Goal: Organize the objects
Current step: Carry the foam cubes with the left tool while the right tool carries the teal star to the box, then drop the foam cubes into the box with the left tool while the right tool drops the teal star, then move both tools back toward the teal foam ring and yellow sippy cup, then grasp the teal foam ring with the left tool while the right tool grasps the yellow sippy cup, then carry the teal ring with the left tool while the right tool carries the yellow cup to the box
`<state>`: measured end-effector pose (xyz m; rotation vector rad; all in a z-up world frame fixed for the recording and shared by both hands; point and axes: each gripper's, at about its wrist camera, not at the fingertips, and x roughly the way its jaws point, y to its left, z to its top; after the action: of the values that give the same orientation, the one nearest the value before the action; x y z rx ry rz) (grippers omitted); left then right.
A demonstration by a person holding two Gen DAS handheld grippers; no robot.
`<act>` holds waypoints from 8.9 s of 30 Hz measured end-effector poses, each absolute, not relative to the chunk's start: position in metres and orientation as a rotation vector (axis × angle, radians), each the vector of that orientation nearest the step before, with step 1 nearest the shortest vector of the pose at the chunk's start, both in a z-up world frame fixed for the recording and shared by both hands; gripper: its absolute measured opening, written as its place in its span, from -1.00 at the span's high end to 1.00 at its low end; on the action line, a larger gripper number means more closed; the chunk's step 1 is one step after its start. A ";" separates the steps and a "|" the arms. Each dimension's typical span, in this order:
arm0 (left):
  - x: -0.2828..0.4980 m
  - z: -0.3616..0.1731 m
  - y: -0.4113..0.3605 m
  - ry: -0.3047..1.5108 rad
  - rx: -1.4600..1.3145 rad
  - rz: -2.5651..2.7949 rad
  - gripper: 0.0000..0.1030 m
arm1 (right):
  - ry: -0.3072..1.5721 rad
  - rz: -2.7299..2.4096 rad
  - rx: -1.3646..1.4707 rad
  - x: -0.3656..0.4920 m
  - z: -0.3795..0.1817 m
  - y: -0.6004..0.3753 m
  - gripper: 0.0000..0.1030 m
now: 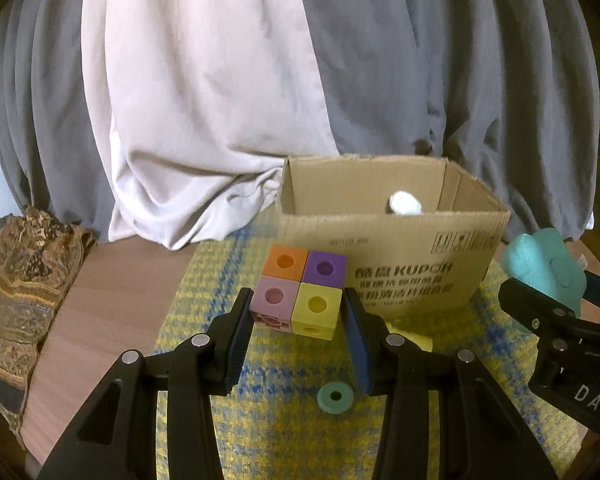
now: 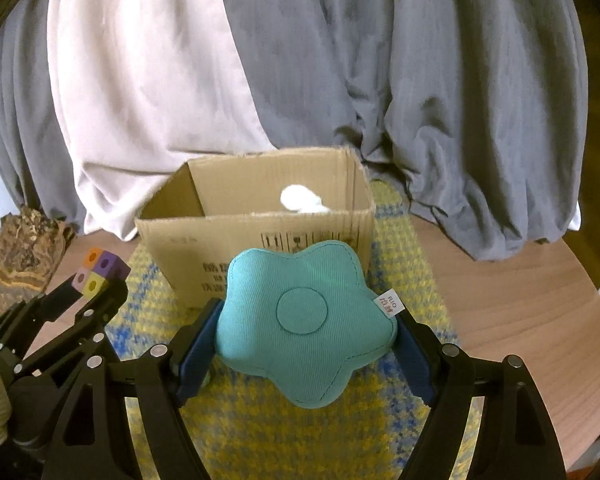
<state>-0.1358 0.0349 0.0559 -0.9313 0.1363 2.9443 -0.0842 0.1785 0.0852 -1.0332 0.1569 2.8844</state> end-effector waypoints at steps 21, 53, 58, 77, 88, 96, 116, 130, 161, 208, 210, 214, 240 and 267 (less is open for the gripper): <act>-0.173 0.118 0.043 0.135 -0.789 2.980 0.16 | 0.173 2.911 -0.926 -0.124 0.135 0.192 -0.54; -0.269 0.118 0.054 0.145 -0.904 2.937 -0.31 | 0.200 2.851 -1.052 -0.217 0.139 0.208 -0.76; -0.266 0.120 0.052 0.172 -0.890 2.983 -0.53 | 0.234 2.826 -1.043 -0.219 0.138 0.215 -0.87; -0.216 0.119 0.041 0.154 -0.818 3.052 -0.90 | 0.176 2.839 -0.917 -0.164 0.148 0.209 -0.95; -0.173 0.106 0.026 0.138 -0.796 3.080 -0.91 | 0.174 2.857 -0.962 -0.132 0.127 0.196 -0.95; -0.151 0.089 0.016 0.116 -0.826 3.081 -0.91 | 0.183 2.853 -1.000 -0.115 0.109 0.190 -0.95; -0.133 0.036 0.020 0.118 -0.940 3.020 -0.91 | 0.187 2.794 -1.108 -0.097 0.059 0.194 -0.95; -0.135 -0.005 0.026 0.107 -1.055 2.944 -0.90 | 0.186 2.746 -1.172 -0.096 0.029 0.201 -0.95; -0.162 -0.077 0.054 0.158 -1.316 2.732 -0.13 | 0.208 2.694 -1.300 -0.116 -0.014 0.211 -0.95; -0.158 -0.055 -0.025 0.076 -1.272 2.865 0.32 | 0.175 2.706 -1.428 -0.165 -0.035 0.138 -0.93; -0.158 -0.056 -0.026 0.075 -1.275 2.864 0.32 | 0.186 2.698 -1.448 -0.166 -0.040 0.138 -0.82; -0.160 -0.057 -0.028 0.070 -1.280 2.860 0.32 | 0.216 2.685 -1.487 -0.169 -0.047 0.139 -0.62; -0.151 -0.035 0.002 0.102 -1.209 2.854 0.32 | 0.205 2.770 -1.364 -0.120 -0.011 0.166 -0.23; -0.148 0.047 0.046 0.138 -0.988 2.878 0.32 | 0.172 2.864 -1.077 -0.105 0.078 0.193 -0.23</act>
<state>-0.1477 0.0461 0.0467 -0.9884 0.1381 2.8781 -0.1049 0.1929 0.0783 -1.0766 0.1717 2.8640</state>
